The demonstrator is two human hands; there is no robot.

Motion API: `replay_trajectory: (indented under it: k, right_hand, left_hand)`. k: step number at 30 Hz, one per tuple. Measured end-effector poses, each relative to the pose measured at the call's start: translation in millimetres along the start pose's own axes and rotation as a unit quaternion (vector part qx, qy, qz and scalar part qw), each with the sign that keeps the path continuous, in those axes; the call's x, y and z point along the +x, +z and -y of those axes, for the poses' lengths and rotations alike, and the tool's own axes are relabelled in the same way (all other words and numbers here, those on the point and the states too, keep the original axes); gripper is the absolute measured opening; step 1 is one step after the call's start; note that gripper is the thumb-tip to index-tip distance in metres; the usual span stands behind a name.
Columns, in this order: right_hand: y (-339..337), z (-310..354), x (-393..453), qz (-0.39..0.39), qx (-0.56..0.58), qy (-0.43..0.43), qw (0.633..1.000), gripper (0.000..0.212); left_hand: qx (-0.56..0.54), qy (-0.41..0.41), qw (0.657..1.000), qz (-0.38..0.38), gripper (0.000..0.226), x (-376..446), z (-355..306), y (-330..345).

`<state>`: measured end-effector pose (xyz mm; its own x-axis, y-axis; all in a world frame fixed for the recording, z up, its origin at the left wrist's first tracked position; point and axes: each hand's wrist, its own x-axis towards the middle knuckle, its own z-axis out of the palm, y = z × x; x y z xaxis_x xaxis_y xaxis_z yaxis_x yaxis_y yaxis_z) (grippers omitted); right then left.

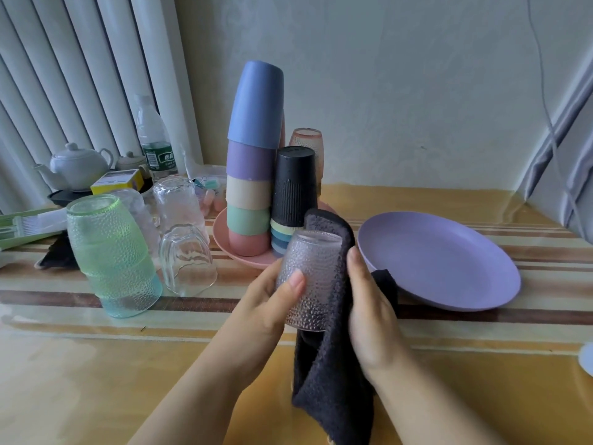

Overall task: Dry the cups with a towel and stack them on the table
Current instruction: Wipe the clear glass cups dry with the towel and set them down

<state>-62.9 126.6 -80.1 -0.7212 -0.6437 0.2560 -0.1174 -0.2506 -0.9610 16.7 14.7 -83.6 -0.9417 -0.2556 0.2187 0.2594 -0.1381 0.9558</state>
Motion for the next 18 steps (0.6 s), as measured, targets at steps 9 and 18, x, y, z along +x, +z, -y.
replay_trajectory:
  k: [9,18]
  right_hand:
    - [11.2,-8.5,-1.5,0.036,-0.05,0.01,0.998,0.054]
    - [13.4,-6.8,-4.9,0.054,-0.134,-0.031,0.989,0.046]
  left_hand:
    - [-0.071,0.045,0.992,-0.095,0.081,7.3,-2.6,-11.0]
    - [0.163,0.065,0.954,-0.241,0.052,5.0,-2.8,-9.8]
